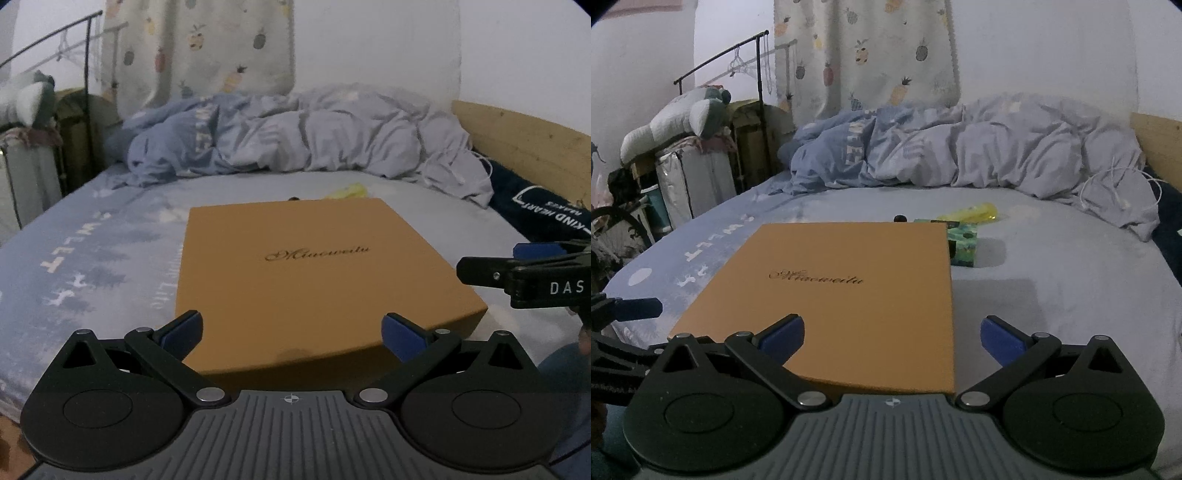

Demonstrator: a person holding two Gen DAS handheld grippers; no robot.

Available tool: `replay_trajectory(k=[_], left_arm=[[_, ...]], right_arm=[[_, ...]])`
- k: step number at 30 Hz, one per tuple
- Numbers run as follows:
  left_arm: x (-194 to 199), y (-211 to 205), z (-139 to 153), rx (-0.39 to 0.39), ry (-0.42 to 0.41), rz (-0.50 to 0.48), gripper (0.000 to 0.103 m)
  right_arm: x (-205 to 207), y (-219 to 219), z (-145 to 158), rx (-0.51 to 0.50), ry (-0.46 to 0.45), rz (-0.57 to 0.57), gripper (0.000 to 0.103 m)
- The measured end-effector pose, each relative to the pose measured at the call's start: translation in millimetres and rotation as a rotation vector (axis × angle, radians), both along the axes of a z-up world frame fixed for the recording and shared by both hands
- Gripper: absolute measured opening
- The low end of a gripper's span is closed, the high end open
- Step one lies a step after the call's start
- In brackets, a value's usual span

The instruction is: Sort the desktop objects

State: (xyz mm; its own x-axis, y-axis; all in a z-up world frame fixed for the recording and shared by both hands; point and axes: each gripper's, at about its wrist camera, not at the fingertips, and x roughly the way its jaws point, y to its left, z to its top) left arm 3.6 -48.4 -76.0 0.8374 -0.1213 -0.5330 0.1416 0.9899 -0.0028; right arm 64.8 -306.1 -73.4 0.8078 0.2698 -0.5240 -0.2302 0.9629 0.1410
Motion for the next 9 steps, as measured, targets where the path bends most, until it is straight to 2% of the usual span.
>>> replay_trajectory(k=[9], left_arm=[[1.6,4.0,1.5,-0.021,-0.002,0.017,0.103]], right_arm=[[-2.5,0.6,-0.9,-0.001,-0.005,-0.005,0.103]])
